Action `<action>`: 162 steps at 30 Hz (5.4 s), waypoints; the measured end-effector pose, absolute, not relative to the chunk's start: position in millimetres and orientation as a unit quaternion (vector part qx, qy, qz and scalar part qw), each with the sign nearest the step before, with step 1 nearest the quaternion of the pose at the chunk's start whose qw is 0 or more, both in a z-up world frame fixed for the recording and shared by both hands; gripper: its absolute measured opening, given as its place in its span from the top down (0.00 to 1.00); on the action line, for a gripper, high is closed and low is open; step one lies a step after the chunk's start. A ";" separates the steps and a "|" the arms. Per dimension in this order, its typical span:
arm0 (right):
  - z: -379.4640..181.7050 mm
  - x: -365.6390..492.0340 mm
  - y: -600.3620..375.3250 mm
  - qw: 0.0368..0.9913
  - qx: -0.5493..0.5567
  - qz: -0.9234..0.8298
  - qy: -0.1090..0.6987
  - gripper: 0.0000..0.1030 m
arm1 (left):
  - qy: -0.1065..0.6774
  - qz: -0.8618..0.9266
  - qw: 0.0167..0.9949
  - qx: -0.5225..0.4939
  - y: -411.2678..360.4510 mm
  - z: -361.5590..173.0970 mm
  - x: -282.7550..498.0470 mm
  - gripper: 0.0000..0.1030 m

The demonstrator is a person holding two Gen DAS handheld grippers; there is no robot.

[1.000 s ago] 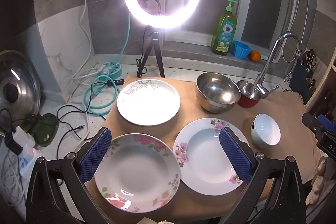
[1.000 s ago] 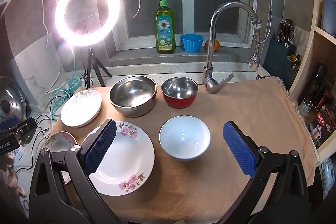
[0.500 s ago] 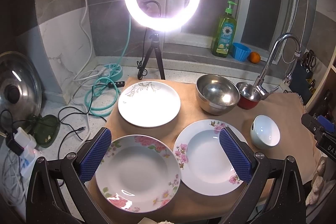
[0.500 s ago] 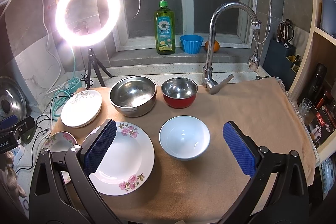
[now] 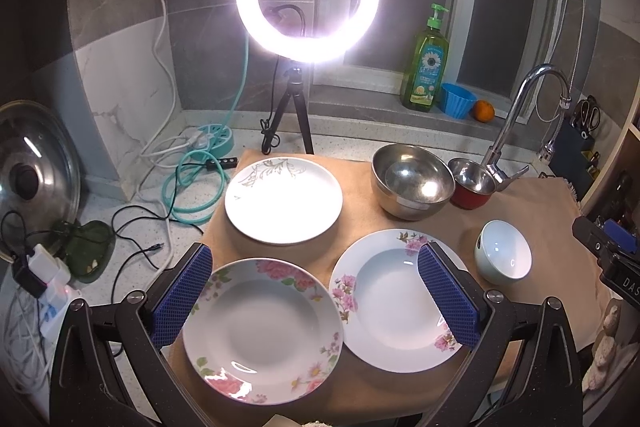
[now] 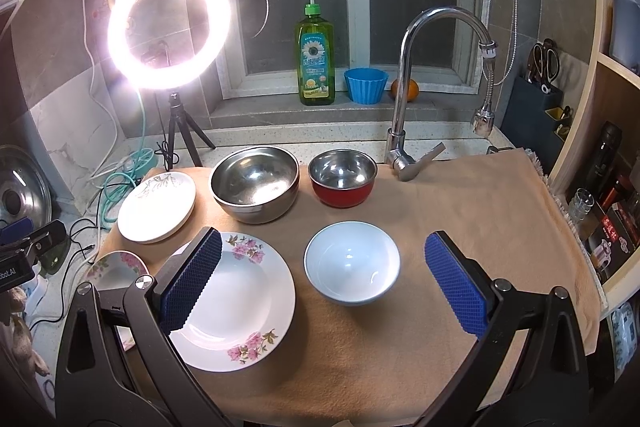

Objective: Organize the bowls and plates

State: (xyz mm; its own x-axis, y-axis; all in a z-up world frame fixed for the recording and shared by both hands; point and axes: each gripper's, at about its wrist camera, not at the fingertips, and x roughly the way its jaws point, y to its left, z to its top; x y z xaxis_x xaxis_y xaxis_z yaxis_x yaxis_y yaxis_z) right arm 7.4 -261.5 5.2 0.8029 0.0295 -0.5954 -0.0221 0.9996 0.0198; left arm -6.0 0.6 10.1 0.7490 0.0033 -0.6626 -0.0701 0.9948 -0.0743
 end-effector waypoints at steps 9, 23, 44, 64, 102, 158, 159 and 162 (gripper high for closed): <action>13.0 7.0 -260.2 0.950 0.006 0.013 0.313 0.00 | 0.352 0.020 0.934 -0.046 -1.2 11.5 -5.4 0.01; 12.3 6.9 -260.2 0.950 0.005 0.014 0.312 0.00 | 0.351 0.020 0.935 -0.046 -2.3 11.4 -6.1 0.01; 14.1 10.6 -262.1 0.949 0.007 0.015 0.316 0.00 | 0.357 0.011 0.933 -0.048 -2.9 8.2 -0.8 0.01; -58.2 15.6 -291.8 0.911 0.067 0.066 0.401 0.07 | 0.428 -0.054 0.900 -0.060 2.4 -33.5 30.0 0.29; -166.4 37.9 -292.6 0.768 0.275 0.177 0.550 0.81 | 0.602 -0.157 0.774 -0.120 8.7 -121.3 144.2 0.85; -171.8 34.8 -301.7 0.760 0.272 0.166 0.566 0.95 | 0.614 -0.166 0.767 -0.078 -19.0 -137.9 150.1 0.84; -174.2 33.7 -303.6 0.757 0.279 0.167 0.567 0.95 | 0.614 -0.166 0.767 -0.078 -18.8 -137.8 150.1 0.84; -179.2 32.4 -307.4 0.749 0.298 0.171 0.566 0.94 | 0.615 -0.166 0.767 -0.075 -20.8 -137.5 151.3 0.84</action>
